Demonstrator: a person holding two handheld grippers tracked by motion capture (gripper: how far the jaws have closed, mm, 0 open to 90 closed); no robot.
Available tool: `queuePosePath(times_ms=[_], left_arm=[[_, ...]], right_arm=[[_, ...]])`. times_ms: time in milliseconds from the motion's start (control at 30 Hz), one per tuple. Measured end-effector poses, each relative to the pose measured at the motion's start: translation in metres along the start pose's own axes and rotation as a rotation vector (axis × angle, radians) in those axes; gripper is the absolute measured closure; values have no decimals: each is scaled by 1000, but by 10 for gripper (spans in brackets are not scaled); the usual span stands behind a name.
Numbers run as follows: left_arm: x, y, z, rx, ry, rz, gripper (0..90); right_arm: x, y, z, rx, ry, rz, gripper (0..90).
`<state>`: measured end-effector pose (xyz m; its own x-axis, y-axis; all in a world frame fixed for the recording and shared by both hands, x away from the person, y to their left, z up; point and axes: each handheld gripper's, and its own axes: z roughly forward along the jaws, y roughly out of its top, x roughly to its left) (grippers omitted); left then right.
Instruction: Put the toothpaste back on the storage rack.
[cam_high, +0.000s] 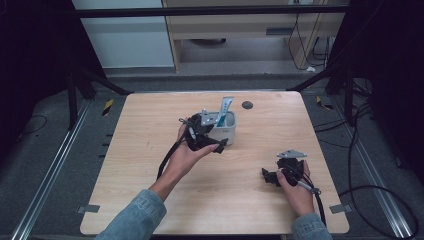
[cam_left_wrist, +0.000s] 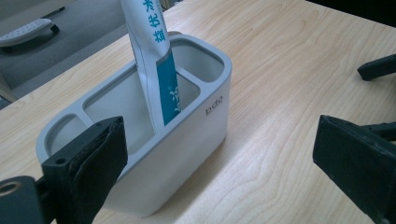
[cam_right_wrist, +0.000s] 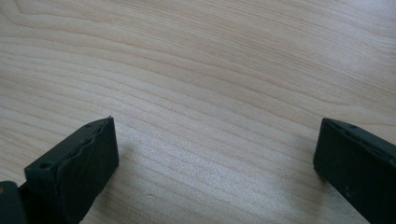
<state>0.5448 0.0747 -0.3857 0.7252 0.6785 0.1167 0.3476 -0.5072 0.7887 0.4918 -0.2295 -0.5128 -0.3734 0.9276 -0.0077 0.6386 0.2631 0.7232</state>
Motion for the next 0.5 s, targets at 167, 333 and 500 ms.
queuePosePath(times_ms=[167, 333, 500], left_arm=[[-4, -4, -6, 11, -5, 9, 30], [-8, -13, -13, 25, -18, 20, 31], [-10, -25, -21, 38, -18, 22, 31]], right_arm=[[0, 0, 0, 0, 0, 0, 4], [0, 0, 0, 0, 0, 0, 4], [0, 0, 0, 0, -1, 0, 4]])
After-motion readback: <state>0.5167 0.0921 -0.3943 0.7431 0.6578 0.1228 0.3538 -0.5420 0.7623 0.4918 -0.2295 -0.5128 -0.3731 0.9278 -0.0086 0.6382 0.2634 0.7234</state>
